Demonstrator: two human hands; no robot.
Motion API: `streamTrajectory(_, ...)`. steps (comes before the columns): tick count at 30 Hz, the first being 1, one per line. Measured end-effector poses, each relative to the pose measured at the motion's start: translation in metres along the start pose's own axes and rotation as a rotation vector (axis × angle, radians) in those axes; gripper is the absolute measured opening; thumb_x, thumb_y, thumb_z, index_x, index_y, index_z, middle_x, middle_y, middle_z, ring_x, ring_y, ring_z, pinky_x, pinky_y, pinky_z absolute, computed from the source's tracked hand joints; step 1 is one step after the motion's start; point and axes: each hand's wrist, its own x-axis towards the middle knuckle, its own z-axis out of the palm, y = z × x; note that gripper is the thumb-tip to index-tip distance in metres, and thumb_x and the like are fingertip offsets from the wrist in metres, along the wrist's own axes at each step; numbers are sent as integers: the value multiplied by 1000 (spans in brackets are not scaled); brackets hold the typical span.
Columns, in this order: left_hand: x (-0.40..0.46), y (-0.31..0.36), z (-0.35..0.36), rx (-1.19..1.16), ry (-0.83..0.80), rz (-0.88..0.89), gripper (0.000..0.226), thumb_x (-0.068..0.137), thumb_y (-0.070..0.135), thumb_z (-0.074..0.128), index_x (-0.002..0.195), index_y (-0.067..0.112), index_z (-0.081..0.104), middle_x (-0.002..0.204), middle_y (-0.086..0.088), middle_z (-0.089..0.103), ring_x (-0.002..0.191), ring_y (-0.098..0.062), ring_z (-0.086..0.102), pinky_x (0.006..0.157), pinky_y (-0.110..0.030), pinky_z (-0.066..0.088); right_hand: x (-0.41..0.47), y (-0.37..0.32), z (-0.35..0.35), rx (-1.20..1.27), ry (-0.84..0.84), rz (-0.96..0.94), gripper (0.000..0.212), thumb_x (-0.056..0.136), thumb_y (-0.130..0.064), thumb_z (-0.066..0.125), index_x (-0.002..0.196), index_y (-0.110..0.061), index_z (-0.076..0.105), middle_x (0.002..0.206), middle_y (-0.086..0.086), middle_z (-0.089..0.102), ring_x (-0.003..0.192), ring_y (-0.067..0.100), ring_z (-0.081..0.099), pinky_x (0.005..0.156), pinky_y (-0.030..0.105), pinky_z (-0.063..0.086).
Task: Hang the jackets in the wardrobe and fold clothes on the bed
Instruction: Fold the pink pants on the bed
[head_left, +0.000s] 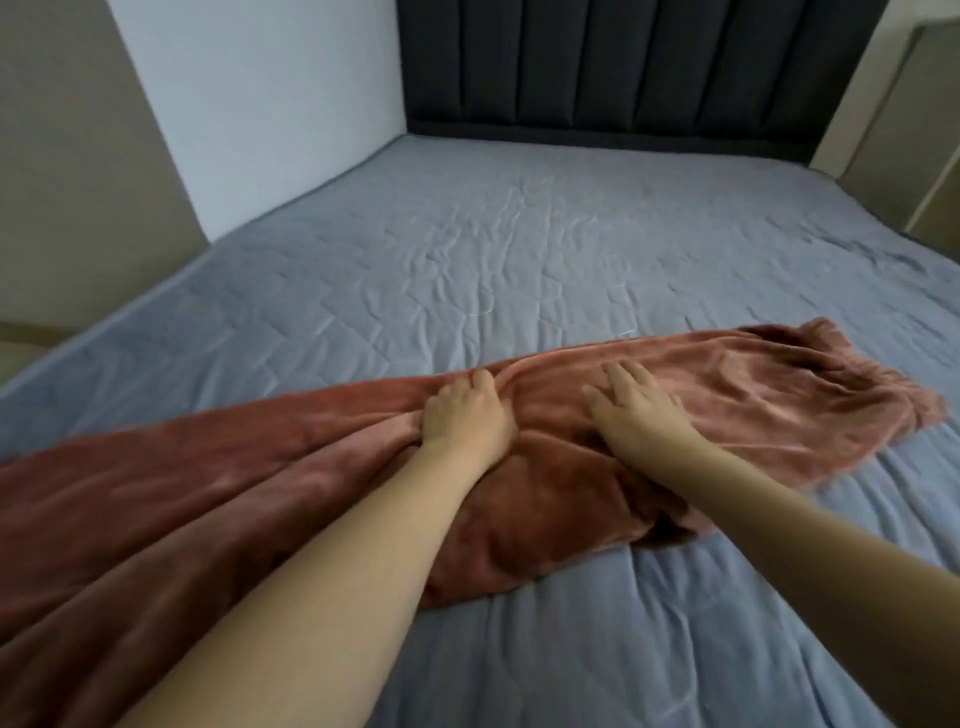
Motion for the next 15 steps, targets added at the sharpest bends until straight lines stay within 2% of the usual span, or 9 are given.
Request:
streamTrajectory(3, -64, -59, -39, 173, -37, 69, 53, 82, 35, 47, 131, 15, 38, 135, -10, 48, 123, -32, 45, 96, -44, 36, -23, -48, 15, -134, -94, -56, 52, 97, -43, 37, 143, -19, 37, 151, 6, 32, 138, 30, 31, 114, 45, 19)
streamTrajectory(5, -109, -118, -69, 272, -107, -32, 60, 80, 36, 50, 133, 16, 34, 135, -10, 47, 123, -32, 45, 94, -44, 38, -30, -84, 23, -209, -127, -131, 53, 96, -34, 39, 147, -23, 30, 155, 3, 26, 140, 29, 27, 115, 47, 16)
streamTrajectory(8, -158, -183, -107, 273, -222, -134, 49, 77, 28, 54, 121, 16, 39, 126, -11, 53, 116, -33, 53, 84, -40, 44, -38, -133, 39, -230, -169, -307, 68, 89, -24, 48, 151, -28, 20, 159, -2, 16, 145, 23, 16, 116, 45, 8)
streamTrajectory(10, -178, -210, -133, 215, -304, -158, 35, 75, 25, 53, 108, 18, 45, 121, -10, 58, 109, -32, 58, 77, -35, 43, -49, -169, 52, -255, -155, -386, 75, 82, -20, 55, 149, -34, 22, 157, -4, 14, 144, 23, 13, 115, 51, 8)
streamTrajectory(12, -177, -226, -163, 134, -416, -193, 30, 74, 24, 51, 103, 17, 54, 119, -9, 62, 103, -28, 61, 74, -30, 45, -52, -193, 60, -346, -109, -375, 58, 83, -26, 58, 138, -35, 41, 148, -2, 29, 138, 25, 22, 111, 53, 16)
streamTrajectory(13, -172, -233, -180, 120, -486, -209, 30, 73, 23, 51, 101, 14, 57, 115, -8, 65, 94, -25, 63, 69, -28, 46, -50, -203, 61, -403, -87, -326, 47, 84, -30, 57, 130, -31, 51, 141, -1, 40, 133, 25, 30, 108, 50, 21)
streamTrajectory(15, -157, -249, -207, 160, -590, -213, 33, 71, 22, 49, 98, 6, 61, 106, -8, 69, 77, -21, 63, 57, -24, 43, -43, -214, 58, -417, -32, -154, 34, 86, -29, 55, 119, -20, 58, 129, 5, 54, 123, 28, 43, 103, 44, 28)
